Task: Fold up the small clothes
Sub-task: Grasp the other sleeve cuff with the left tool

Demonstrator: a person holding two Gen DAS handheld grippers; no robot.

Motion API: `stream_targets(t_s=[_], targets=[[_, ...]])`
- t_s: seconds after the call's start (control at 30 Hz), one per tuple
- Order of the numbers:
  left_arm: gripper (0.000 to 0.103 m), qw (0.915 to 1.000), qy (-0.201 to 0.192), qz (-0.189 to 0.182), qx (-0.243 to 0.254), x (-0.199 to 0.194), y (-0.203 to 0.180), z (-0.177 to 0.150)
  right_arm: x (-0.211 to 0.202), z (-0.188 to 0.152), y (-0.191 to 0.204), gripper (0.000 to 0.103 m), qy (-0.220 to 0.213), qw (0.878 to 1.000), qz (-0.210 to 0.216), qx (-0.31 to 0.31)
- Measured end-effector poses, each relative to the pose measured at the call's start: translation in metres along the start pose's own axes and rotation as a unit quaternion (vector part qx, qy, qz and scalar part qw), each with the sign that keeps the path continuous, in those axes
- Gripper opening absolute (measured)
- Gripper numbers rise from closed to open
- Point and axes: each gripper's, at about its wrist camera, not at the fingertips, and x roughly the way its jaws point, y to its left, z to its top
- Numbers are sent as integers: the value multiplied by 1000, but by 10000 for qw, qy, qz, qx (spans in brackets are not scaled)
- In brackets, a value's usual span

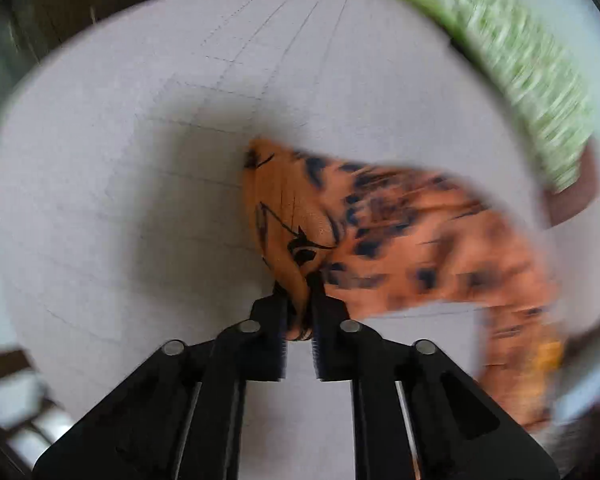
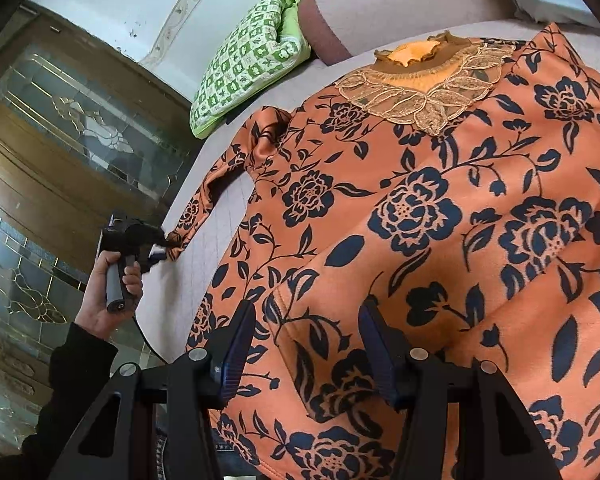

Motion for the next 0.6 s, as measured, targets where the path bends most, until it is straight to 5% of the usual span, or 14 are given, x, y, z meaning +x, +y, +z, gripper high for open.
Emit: stream_targets(t_s=[0.07, 0.17, 0.27, 0.37, 0.53, 0.6], targets=[[6, 9958, -350, -769, -362, -39, 7, -7, -9, 0, 1, 52, -90, 9999, 37, -54], [6, 9852, -845, -1480, -189, -109, -13, -39, -24, 5, 3, 52, -233, 9997, 49, -92], [6, 9736, -670, -2180, 59, -148, -37, -85, -42, 12, 2, 52, -448, 9987, 258, 6], [6, 9676, -501, -2427, 489, -169, -62, -142, -59, 15, 3, 52, -611, 9976, 317, 32], [6, 9458, 324, -3157, 692, -148, -96, -235, -81, 21, -11, 52, -624, 9967, 347, 376], [6, 9408, 428, -3186, 1073, -142, -115, -276, -84, 24, -22, 52, -462, 9956, 475, 670]])
